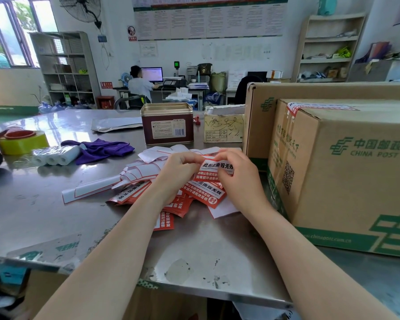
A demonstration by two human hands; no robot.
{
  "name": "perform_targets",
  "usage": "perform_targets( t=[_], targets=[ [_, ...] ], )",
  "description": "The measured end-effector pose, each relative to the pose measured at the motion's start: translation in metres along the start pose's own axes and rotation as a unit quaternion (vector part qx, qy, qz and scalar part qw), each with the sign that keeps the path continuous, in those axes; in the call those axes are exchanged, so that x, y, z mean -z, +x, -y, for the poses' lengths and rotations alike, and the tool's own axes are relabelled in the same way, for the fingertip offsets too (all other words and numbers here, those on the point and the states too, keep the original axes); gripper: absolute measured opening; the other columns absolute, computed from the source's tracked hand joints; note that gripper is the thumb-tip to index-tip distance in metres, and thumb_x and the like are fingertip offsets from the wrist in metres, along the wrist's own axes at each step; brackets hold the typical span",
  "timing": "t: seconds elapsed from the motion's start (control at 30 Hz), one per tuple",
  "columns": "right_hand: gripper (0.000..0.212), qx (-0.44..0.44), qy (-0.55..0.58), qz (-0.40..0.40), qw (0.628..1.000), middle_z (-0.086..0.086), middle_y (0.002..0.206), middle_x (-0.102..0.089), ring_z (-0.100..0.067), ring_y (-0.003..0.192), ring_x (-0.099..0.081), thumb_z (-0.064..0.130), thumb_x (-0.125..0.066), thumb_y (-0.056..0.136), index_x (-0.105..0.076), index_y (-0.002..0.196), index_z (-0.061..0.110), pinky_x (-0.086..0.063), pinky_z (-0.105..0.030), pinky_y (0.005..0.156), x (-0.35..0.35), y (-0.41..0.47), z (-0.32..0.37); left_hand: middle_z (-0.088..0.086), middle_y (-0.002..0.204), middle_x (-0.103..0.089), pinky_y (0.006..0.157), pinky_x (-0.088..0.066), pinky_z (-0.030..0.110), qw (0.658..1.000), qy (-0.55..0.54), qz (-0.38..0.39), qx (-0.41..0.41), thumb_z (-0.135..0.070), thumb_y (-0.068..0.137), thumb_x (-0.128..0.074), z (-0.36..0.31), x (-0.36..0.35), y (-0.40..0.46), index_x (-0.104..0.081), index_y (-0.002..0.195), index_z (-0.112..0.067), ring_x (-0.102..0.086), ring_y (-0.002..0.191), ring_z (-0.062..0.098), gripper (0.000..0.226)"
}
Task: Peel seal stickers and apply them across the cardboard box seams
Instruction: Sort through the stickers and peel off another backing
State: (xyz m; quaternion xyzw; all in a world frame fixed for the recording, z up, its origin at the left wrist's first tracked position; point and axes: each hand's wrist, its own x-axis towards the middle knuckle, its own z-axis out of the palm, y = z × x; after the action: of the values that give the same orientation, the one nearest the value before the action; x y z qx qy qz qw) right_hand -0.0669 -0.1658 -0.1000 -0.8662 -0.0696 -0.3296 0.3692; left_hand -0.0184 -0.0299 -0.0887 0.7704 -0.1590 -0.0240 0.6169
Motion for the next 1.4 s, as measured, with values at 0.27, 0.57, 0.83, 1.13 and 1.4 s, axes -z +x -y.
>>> perform_targets(
  t=[0.27, 0.57, 0.83, 1.13, 1.4],
  targets=[
    [0.016, 0.015, 0.004, 0.003, 1.000, -0.001, 0.116, -0.062, -0.002, 0.102, -0.047, 0.005, -0.052, 0.089, -0.066, 0.097, 0.008, -0.044, -0.022, 0.089, -0.001, -0.001, 0.001, 0.016, 0.105, -0.064, 0.070, -0.057, 0.031, 0.996, -0.065, -0.058, 0.011, 0.009, 0.086, -0.039, 0.000, 0.002, 0.003, -0.071, 0.072, -0.012, -0.065, 0.082, 0.023, 0.041],
    [0.024, 0.005, -0.037, 0.049, 0.998, 0.001, 0.120, -0.062, -0.008, 0.111, -0.053, 0.012, -0.048, 0.094, -0.063, 0.112, 0.016, -0.046, -0.020, 0.088, -0.003, -0.003, 0.003, 0.020, 0.104, -0.061, 0.055, -0.054, 0.031, 0.980, -0.125, -0.152, 0.030, 0.005, 0.090, -0.038, 0.001, 0.007, 0.005, -0.071, 0.078, -0.011, -0.066, 0.069, 0.026, 0.038],
    [0.029, -0.014, -0.028, 0.028, 0.999, 0.001, 0.129, -0.057, -0.012, 0.120, -0.049, 0.011, -0.047, 0.093, -0.059, 0.119, 0.017, -0.046, -0.031, 0.099, -0.001, -0.002, 0.005, 0.009, 0.111, -0.063, 0.072, -0.056, 0.025, 0.965, -0.130, -0.227, 0.019, -0.004, 0.091, -0.043, -0.001, 0.008, 0.010, -0.070, 0.098, -0.012, -0.065, 0.075, 0.010, 0.030],
    [0.031, -0.035, -0.012, 0.012, 0.999, 0.000, 0.130, -0.056, -0.013, 0.120, -0.049, 0.012, -0.047, 0.094, -0.058, 0.122, 0.017, -0.049, -0.038, 0.096, -0.002, -0.002, 0.005, -0.004, 0.114, -0.060, 0.077, -0.037, 0.023, 0.974, -0.027, -0.224, 0.000, -0.024, 0.093, -0.048, -0.005, 0.006, 0.007, -0.066, 0.114, -0.017, -0.050, 0.089, 0.006, 0.028],
    [0.030, -0.028, -0.017, 0.010, 0.999, -0.001, 0.129, -0.057, -0.013, 0.120, -0.049, 0.011, -0.047, 0.093, -0.059, 0.121, 0.015, -0.047, -0.035, 0.098, -0.001, -0.003, 0.007, -0.007, 0.104, -0.052, 0.082, -0.032, 0.025, 0.974, -0.027, -0.225, 0.008, -0.027, 0.094, -0.048, -0.006, 0.005, 0.006, -0.062, 0.120, -0.015, -0.044, 0.088, 0.004, 0.031]
  ],
)
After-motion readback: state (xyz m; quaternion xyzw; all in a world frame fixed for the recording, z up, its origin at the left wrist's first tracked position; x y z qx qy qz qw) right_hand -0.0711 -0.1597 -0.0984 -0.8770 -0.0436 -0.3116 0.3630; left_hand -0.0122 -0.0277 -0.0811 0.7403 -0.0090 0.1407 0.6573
